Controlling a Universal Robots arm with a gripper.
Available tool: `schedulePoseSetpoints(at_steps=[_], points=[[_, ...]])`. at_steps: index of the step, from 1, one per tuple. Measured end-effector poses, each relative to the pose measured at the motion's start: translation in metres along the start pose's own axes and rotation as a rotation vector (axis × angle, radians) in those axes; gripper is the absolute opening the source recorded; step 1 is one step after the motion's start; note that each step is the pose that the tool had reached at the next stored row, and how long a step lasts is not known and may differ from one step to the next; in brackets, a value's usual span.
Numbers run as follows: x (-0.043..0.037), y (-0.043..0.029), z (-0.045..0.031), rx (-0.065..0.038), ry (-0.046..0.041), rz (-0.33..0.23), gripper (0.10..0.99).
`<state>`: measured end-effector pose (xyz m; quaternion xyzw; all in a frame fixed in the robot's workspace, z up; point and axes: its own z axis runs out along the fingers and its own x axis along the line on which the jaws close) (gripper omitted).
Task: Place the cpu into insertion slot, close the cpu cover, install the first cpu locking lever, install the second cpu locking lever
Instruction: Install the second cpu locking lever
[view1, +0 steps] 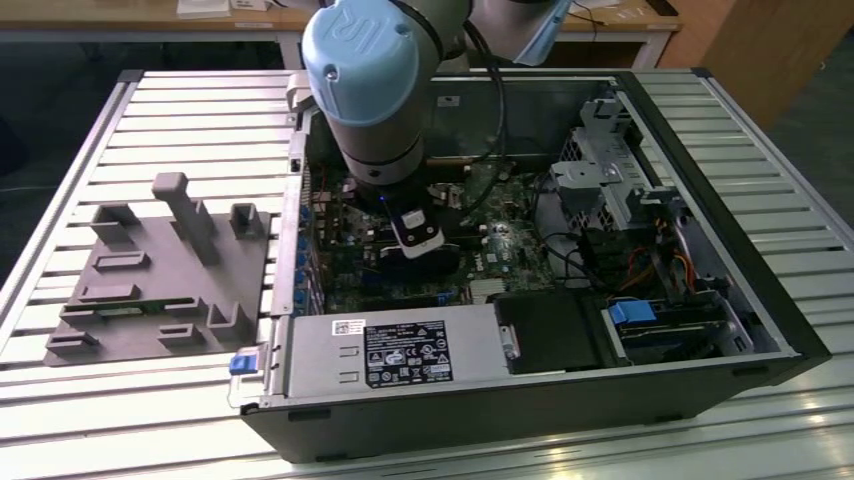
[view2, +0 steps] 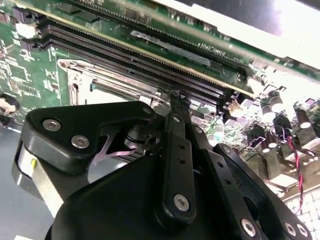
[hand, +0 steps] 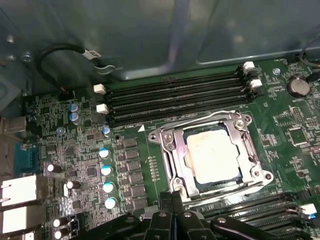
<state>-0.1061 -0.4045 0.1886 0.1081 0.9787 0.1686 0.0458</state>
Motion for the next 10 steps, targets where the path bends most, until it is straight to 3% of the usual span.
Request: schedulePoseSetpoints(at_steps=[10], points=[[0.0033,0.0017,0.002,0.001,0.0003,-0.001,0.102]])
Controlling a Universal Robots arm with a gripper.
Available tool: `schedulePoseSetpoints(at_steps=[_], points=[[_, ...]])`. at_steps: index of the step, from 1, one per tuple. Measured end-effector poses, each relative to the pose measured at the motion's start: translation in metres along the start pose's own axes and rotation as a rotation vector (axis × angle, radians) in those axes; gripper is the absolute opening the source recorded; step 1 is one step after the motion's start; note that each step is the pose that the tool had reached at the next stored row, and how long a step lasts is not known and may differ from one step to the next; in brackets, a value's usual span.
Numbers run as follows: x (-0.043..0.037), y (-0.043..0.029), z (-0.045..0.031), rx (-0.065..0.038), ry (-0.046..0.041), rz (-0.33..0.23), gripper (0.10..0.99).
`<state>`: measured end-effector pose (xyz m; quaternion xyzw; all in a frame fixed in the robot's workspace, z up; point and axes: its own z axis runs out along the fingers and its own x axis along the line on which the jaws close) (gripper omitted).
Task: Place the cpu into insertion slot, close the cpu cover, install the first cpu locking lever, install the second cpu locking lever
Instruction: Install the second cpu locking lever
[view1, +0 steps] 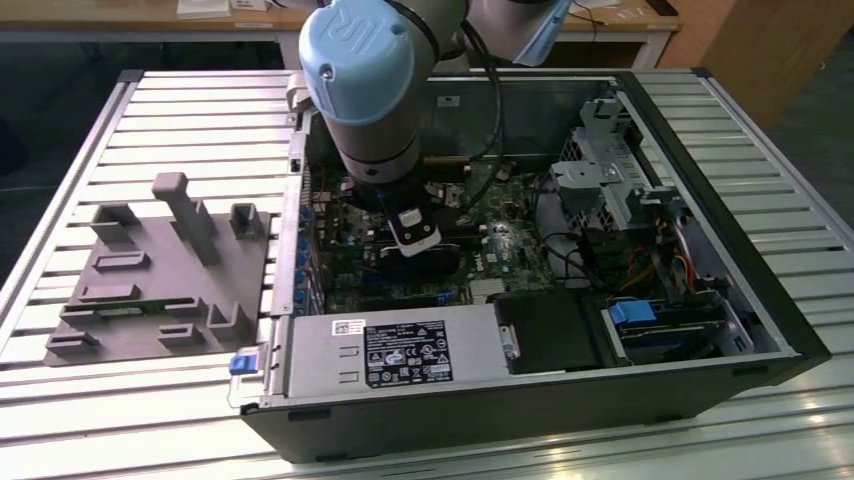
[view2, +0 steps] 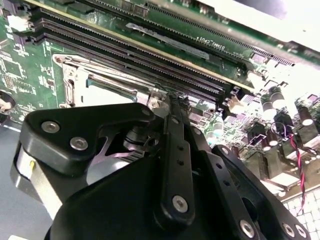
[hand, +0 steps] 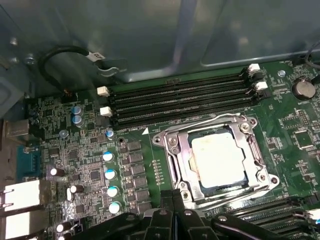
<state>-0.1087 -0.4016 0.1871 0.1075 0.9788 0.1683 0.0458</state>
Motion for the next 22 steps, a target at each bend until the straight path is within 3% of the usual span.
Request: schedulePoseSetpoints(at_steps=[5,10,14,18,22], points=[[-0.0004,0.0029,-0.0077,0.007,-0.0017,-0.001,0.102],[-0.0009,0.0073,-0.0189,0.023,-0.0048,-0.003,0.102],[-0.0013,0.0102,-0.026,0.044,-0.0092,-0.006,0.102],[-0.002,0.0113,-0.0285,0.088,-0.0187,-0.009,0.102],[-0.0106,0.013,-0.0274,0.097,-0.0203,-0.007,0.102]])
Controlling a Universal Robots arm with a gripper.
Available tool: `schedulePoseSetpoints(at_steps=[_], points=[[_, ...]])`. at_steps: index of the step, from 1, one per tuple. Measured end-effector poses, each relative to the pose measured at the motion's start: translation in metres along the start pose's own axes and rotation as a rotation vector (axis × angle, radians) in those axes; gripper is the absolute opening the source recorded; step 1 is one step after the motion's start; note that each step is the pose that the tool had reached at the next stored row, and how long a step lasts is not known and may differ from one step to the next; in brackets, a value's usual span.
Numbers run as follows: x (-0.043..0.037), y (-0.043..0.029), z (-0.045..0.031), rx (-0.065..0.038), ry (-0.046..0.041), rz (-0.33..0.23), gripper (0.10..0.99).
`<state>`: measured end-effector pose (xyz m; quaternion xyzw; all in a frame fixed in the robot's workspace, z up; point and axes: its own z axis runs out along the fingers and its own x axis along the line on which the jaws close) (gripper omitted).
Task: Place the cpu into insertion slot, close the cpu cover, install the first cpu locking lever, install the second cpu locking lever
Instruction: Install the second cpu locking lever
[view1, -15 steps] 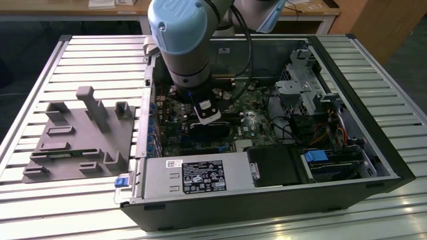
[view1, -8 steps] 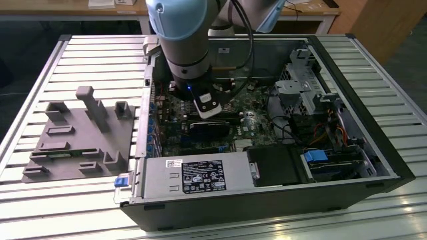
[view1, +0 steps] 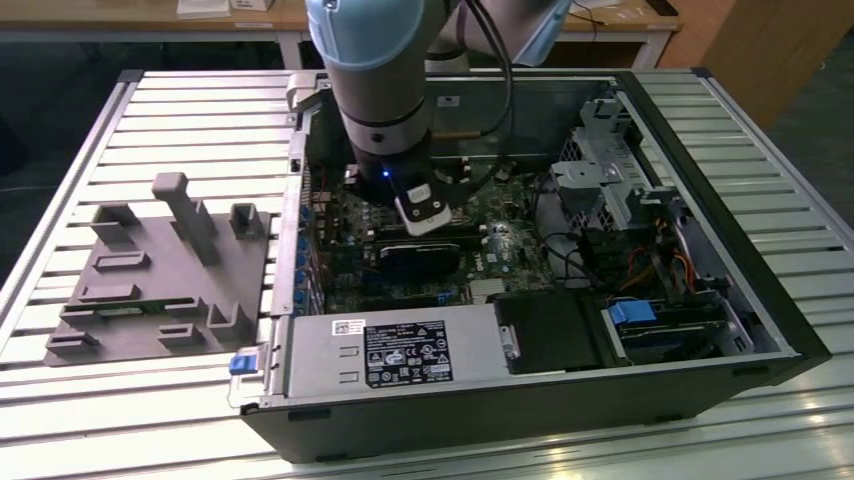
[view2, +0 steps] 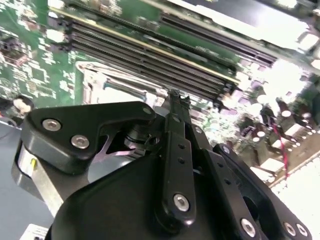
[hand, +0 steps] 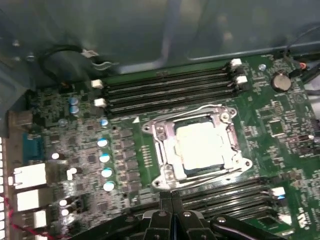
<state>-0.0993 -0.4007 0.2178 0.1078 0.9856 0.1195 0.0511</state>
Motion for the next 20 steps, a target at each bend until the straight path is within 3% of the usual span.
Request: schedulePoseSetpoints(at_steps=[7,10,20], points=[[-0.0225,0.0046,0.0029,0.003,0.0041,0.001,0.102],[-0.0284,0.0066,0.0039,0.008,0.0048,0.001,0.102],[-0.0381,0.02,0.0081,0.047,0.0017,-0.003,0.102]])
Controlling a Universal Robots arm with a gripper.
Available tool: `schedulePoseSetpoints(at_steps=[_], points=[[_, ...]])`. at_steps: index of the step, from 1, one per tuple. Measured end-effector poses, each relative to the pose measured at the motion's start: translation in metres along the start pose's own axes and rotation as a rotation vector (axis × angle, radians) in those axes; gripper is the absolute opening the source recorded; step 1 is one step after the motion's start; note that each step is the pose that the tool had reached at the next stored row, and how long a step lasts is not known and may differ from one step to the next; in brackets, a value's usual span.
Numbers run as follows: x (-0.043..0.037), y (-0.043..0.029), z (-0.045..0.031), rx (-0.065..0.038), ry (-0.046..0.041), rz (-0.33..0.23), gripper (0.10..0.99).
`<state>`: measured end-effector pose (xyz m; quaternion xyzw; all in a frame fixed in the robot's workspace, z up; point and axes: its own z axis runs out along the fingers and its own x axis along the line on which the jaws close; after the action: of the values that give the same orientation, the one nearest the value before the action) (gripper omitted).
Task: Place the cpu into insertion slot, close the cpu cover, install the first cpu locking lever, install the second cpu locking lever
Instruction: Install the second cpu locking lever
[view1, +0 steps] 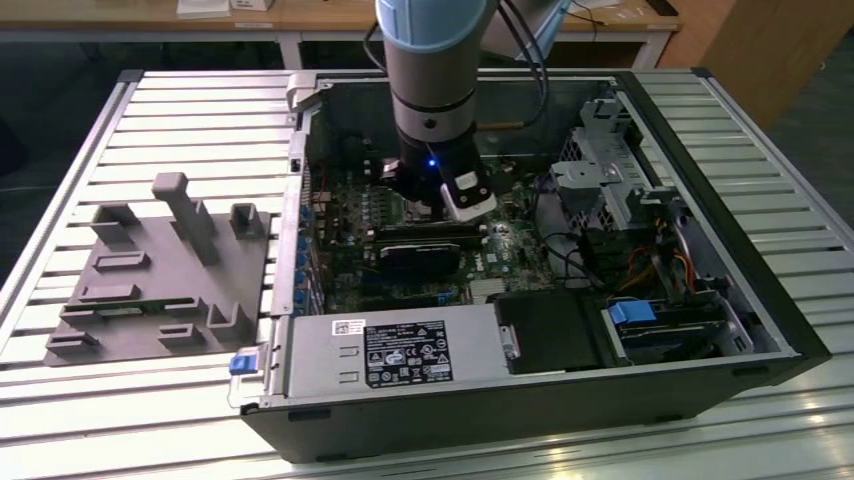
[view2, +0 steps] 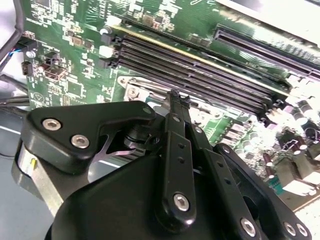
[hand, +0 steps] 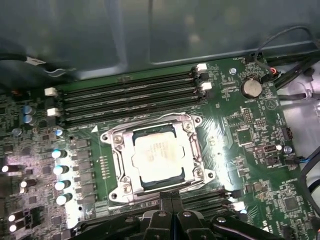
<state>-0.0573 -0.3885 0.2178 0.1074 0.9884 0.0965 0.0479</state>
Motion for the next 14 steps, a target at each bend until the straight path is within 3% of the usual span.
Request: schedulePoseSetpoints(at_steps=[9,14], points=[[0.0006,0.0218,0.0044,0.03,-0.0033,-0.003,0.102],[0.0027,0.031,0.0061,0.031,-0.0035,-0.003,0.102]])
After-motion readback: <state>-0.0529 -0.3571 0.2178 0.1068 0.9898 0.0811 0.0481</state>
